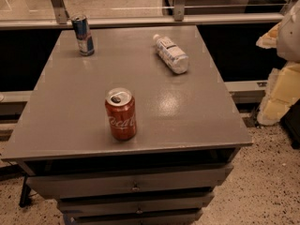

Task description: Pick blue plastic bottle

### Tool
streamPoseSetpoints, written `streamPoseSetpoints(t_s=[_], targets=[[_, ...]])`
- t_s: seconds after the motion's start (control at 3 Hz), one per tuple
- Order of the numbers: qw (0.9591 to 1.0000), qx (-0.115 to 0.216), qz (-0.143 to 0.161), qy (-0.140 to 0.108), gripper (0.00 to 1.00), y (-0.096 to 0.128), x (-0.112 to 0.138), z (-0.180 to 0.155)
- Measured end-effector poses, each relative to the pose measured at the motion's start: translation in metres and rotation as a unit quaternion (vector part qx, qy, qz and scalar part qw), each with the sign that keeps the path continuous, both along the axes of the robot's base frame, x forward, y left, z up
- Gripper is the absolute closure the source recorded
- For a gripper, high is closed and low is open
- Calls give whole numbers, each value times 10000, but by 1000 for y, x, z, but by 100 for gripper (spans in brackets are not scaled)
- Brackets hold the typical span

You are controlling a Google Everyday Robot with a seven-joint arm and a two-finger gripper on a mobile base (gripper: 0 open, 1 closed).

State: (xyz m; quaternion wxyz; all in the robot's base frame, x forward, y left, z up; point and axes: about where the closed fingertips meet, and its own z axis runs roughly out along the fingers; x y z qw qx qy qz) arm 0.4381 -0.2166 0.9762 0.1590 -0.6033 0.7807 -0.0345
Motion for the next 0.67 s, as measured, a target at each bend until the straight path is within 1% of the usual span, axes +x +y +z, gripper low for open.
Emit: streamPoseSetpoints(t_s=[0.33, 0.67], targets=[[10000, 0, 0, -1, 0, 0, 0, 0], [9999, 71, -70, -110, 0, 1, 4, -2]])
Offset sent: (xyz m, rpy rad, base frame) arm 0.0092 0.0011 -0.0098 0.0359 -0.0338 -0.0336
